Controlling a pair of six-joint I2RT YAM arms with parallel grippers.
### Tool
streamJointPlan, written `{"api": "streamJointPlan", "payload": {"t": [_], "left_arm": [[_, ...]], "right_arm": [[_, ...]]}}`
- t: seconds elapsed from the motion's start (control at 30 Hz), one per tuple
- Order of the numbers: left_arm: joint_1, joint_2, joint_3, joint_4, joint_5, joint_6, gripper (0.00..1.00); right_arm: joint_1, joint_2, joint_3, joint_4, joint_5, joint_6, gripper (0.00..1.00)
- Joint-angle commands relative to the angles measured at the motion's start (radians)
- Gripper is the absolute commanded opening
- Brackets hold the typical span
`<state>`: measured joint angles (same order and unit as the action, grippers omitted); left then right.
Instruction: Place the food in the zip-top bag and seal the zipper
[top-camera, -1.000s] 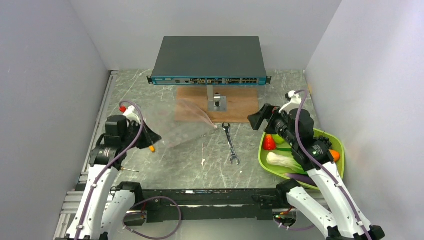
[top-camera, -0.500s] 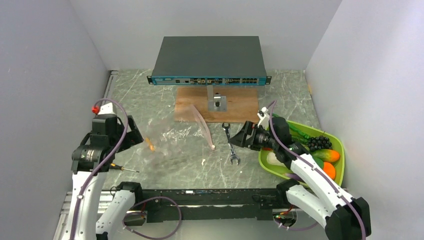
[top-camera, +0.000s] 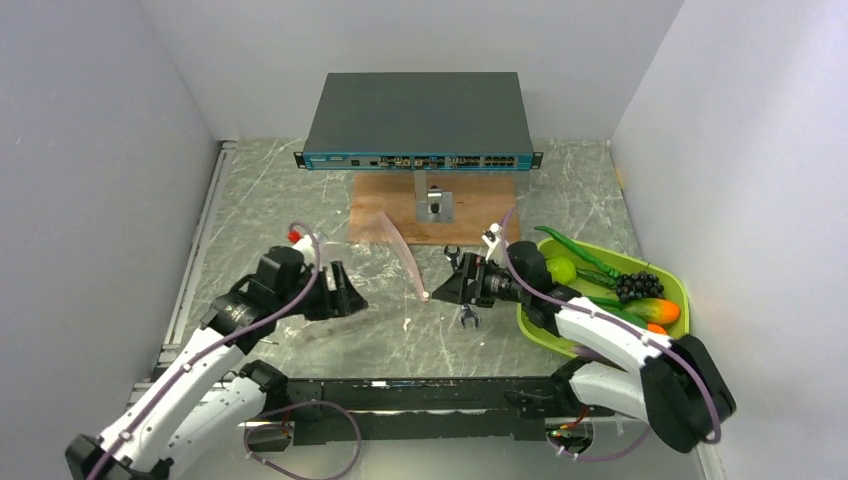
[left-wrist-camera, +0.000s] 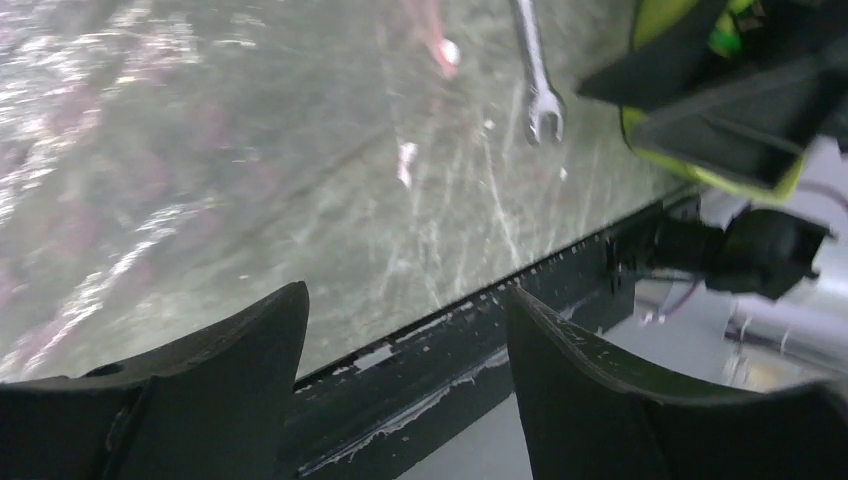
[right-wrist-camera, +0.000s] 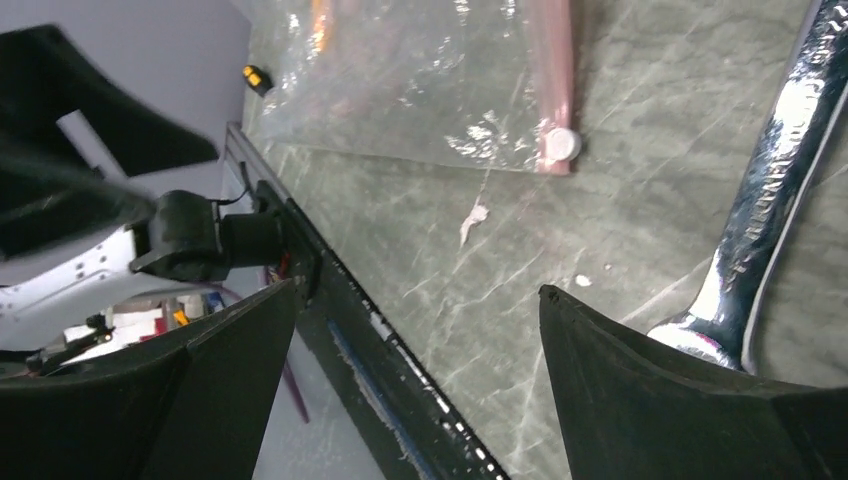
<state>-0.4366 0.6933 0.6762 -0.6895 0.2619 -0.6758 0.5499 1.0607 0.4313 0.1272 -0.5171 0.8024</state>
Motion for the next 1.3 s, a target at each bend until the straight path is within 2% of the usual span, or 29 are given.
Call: {"api": "streamJointPlan", "payload": {"t": [0.0,0.1,0.23,0.4,0.5,0.8,0.93,1.07,1.17,1.27], "left_arm": [[-0.208,0.031,0.028,0.123,-0.137,-0.095,0.77],[-0.305,0.046,0.003,0.143,-0.165,-0.119,0.81],[-0.367,0.023,0.013,0.083,-0.197,-0.114,0.91],[-0.389,-0.074,0.037,-0.035,-0.259,-0.131,0.95],[-0.389,-0.134,0.024,-0.057,-0.259,-0.147,0.96],[-0.389,-0.182,0.010,-0.135,-0.272,-0.185,0.96],[-0.389,-0.231,-0.013,-0.129,-0.271,-0.205,0.97],[-0.389,-0.253,-0.017,-0.131,-0.271,-0.215,0.97],[-0.390,-0.240,-0.007,-0.125,-0.271,-0.236,0.96],[-0.390,-0.200,0.009,-0.107,-0.271,-0.239,0.95]], "right_arm": [[0.000,0.138,0.055,0.182,0.020,-0.116,0.88],[-0.016,0.294,0.091,0.318,-0.018,-0.140,0.80],[-0.025,0.469,0.133,0.438,0.042,-0.148,0.78],[-0.019,0.616,0.076,0.851,0.052,0.015,0.80],[0.000,0.715,0.055,1.035,0.093,0.091,0.79],[0.071,0.893,0.161,1.136,0.098,0.089,0.75],[0.120,0.893,0.199,1.064,0.125,0.051,0.59],[0.161,0.872,0.173,1.074,0.157,0.048,0.19],[0.191,0.807,0.125,1.069,0.172,0.029,0.00],[0.230,0.732,0.077,1.048,0.184,0.008,0.00]]}}
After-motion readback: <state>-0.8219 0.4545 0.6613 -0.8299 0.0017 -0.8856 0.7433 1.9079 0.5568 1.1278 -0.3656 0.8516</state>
